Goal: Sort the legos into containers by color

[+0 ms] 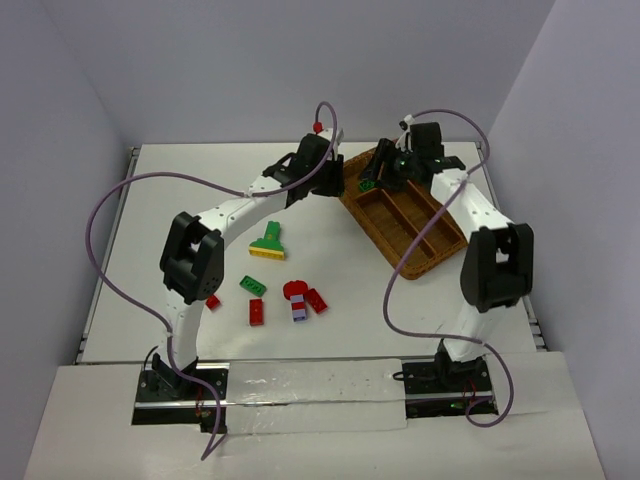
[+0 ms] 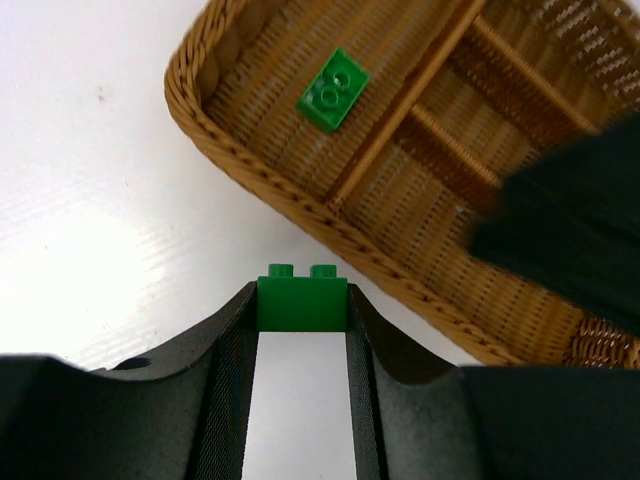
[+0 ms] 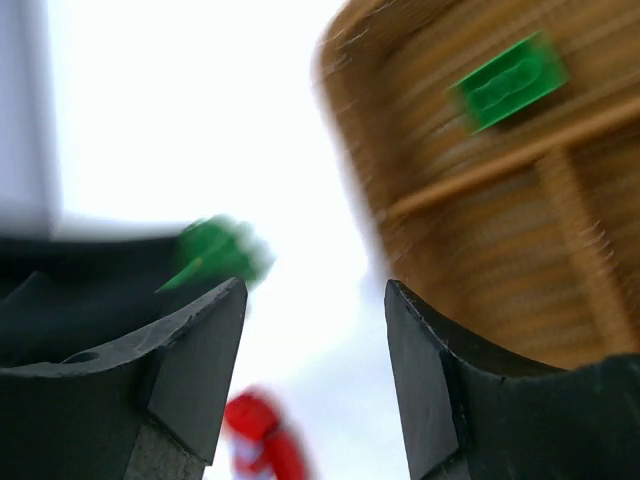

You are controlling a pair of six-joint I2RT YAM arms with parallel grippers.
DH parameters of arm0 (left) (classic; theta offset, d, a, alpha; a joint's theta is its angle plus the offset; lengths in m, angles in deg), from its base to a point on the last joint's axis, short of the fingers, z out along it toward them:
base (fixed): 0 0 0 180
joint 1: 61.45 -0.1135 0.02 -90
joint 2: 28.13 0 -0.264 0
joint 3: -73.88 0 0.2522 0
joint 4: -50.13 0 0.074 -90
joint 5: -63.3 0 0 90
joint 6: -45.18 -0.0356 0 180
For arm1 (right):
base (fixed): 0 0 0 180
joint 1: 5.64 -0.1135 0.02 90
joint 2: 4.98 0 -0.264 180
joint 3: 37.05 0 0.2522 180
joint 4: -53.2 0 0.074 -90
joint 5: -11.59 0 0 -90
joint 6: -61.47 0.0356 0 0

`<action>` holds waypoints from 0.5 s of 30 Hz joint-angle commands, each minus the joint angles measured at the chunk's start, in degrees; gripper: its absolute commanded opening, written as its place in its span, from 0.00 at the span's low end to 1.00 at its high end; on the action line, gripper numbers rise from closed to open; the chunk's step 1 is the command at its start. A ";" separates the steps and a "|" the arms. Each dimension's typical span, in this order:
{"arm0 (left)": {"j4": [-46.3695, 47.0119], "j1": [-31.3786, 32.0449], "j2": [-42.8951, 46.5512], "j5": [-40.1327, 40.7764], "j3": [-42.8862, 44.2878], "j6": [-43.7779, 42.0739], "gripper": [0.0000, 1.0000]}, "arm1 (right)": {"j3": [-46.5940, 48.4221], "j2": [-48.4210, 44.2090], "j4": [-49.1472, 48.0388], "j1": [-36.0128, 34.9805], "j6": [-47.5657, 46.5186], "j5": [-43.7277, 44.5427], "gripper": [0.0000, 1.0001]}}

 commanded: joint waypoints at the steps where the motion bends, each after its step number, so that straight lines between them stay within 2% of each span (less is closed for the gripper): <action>1: 4.77 0.09 3.87 -4.05 0.19 -0.51 0.00 | -8.53 -10.38 -9.69 0.42 2.57 -7.08 0.67; 5: 2.72 0.23 -1.23 -3.40 8.42 1.24 0.00 | -11.63 -16.21 -7.39 0.88 2.48 0.58 0.73; 9: 2.62 0.23 -8.78 -2.54 18.21 4.09 0.00 | -16.43 -23.70 -7.65 0.89 3.41 6.27 0.75; 15: 9.61 0.32 -17.17 -0.16 24.32 6.78 0.00 | -22.23 -33.00 -5.74 0.89 2.97 11.29 0.77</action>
